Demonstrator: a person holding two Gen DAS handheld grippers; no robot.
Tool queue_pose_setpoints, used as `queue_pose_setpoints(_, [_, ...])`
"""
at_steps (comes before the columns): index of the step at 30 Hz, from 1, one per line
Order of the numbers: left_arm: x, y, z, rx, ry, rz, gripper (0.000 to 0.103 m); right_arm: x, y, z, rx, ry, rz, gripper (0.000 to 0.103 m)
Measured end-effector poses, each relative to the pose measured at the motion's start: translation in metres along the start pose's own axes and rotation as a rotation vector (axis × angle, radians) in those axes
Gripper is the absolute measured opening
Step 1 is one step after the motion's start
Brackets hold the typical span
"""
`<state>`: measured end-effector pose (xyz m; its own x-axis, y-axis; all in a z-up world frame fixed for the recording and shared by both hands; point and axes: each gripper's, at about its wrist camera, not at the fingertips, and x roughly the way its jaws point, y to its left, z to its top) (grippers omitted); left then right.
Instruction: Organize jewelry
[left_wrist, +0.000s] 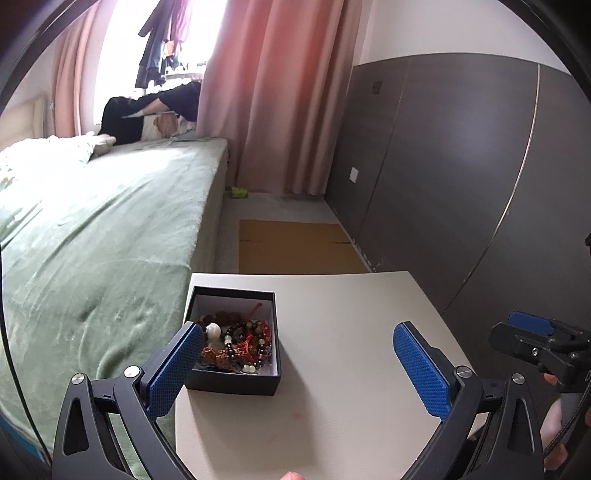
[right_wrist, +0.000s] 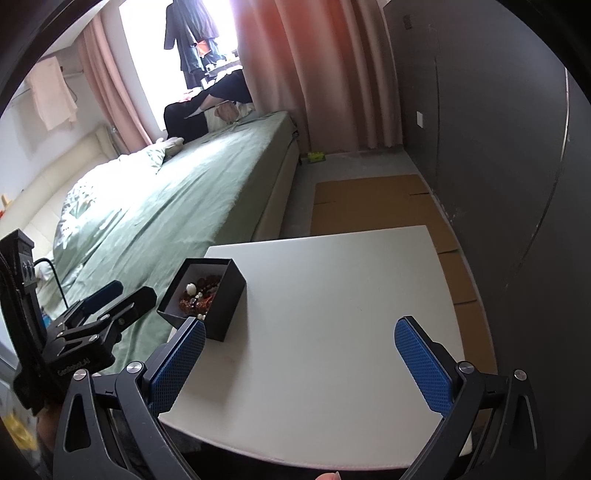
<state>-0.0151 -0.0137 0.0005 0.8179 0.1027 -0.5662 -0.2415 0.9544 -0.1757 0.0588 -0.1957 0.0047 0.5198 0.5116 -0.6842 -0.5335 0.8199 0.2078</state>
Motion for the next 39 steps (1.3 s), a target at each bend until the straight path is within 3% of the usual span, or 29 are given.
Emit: queue_pose_setpoints(39, [-0.002,-0.011,-0.001,0.032,-0.019,0.025,0.102,0.005,-0.007,-0.003,0.002,0.054,-0.041,0.103])
